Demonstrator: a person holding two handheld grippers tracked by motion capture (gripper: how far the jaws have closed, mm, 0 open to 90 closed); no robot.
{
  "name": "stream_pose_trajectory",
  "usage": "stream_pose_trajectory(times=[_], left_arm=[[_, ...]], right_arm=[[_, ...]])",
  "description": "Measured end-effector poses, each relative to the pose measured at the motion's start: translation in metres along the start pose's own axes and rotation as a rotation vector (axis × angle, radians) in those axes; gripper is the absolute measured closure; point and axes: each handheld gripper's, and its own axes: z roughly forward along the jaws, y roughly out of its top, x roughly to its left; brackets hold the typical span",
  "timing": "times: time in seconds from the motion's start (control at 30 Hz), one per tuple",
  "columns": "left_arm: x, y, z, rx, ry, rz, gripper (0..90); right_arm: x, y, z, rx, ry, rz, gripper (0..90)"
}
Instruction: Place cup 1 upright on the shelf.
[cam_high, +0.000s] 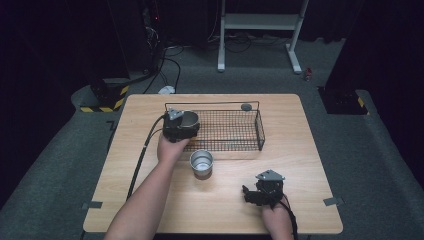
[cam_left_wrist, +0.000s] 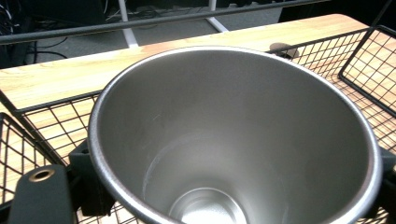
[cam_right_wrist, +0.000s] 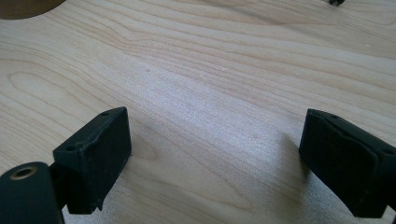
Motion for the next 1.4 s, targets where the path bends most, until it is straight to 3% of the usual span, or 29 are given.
stream_pose_trajectory(times=[0.2,0.7,1.1,1.2,1.4], left_arm=[[-0.001,0.0,0.002,-0.012,0.013,0.011,14.0],[-0.003,-0.006,0.008,0.026,0.024,0.04,13.9],[-0.001,-0.009,0.004,0.032,0.02,0.021,13.8],[-0.002,-0.01,0.004,0.04,0.033,0.047,13.8],[-0.003,-0.009,0.003,0.048,0.029,0.038,13.7]], right_arm=[[0.0,0.0,0.0,0.0,0.0,0.0,9.1],[0.0,0.0,0.0,-0.002,0.0,-0.001,9.1],[0.0,0.0,0.0,-0.002,0.0,-0.001,9.1],[0.0,0.0,0.0,-0.002,0.0,-0.001,9.1],[0.0,0.0,0.0,-0.002,0.0,-0.001,9.1]])
